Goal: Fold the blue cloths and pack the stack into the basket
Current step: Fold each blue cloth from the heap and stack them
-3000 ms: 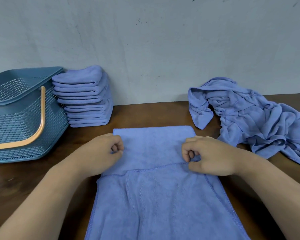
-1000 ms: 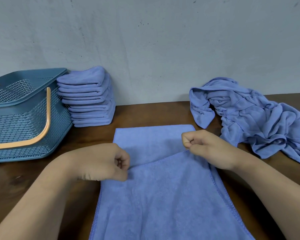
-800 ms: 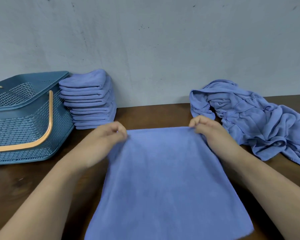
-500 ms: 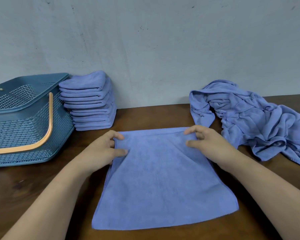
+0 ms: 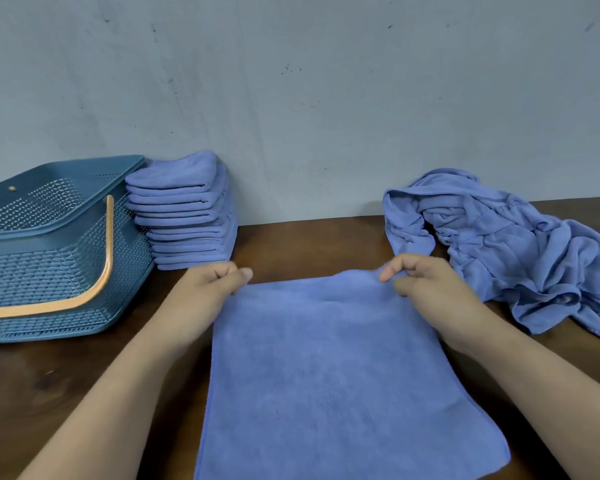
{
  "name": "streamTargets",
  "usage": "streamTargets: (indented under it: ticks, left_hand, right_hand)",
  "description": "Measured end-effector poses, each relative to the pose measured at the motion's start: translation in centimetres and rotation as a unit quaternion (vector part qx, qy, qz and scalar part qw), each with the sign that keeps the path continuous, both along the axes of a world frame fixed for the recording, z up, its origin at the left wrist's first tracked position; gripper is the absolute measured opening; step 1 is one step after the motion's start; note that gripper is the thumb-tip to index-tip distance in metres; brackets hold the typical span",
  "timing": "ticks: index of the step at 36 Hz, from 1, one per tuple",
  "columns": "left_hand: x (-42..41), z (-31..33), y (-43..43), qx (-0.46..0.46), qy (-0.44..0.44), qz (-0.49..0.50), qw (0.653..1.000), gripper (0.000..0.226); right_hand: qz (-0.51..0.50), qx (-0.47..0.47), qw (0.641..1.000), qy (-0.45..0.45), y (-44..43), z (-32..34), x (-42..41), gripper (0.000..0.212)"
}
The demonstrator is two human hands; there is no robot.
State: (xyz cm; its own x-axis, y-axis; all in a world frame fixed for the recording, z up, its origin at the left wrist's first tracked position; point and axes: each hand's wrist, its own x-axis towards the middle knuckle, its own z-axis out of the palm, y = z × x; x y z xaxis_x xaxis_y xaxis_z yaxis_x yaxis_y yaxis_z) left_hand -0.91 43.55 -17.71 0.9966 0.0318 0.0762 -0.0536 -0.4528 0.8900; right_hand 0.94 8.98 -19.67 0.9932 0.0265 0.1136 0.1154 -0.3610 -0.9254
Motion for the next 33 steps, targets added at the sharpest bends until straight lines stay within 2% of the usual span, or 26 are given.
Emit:
streamTargets:
  ticks: [3, 7, 13, 20, 27, 31, 33]
  left_hand:
    - [0.4, -0.6, -0.3, -0.013, -0.042, 0.051, 0.998, 0.043]
    - [1.2, -2.9, 0.6, 0.100, -0.006, 0.050, 0.994, 0.007]
    - [0.9, -2.8, 0.6, 0.126, 0.015, 0.047, 0.991, 0.026]
    - [0.8, -1.9, 0.2, 0.077, 0.002, 0.075, 0.994, 0.023]
    - [0.5, -2.2, -0.1, 0.135, 0.049, 0.075, 0.987, 0.023]
    - [0.5, -2.0, -0.2, 0.135, 0.057, 0.071, 0.987, 0.024]
    - [0.4, -1.8, -0.1, 0.110, 0.061, 0.068, 0.990, 0.027]
  right_hand:
    - [-0.045, -0.003, 0.998, -0.033, -0.1, -0.5, 0.7, 0.034]
    - [-0.019, -0.103, 0.994, -0.013, -0.5, -2.6, 1.6, 0.035]
    - [-0.022, -0.148, 0.989, -0.006, -0.4, -2.5, 1.4, 0.034]
    - [-0.020, -0.176, 0.984, 0.003, -0.1, -1.8, 0.8, 0.042]
    - [-0.030, -0.198, 0.980, 0.012, 0.2, -1.9, 0.9, 0.051]
    - [-0.044, -0.165, 0.985, 0.012, 0.1, -1.7, 1.2, 0.046]
    - [-0.044, -0.184, 0.982, 0.021, 0.1, -1.6, 1.1, 0.045]
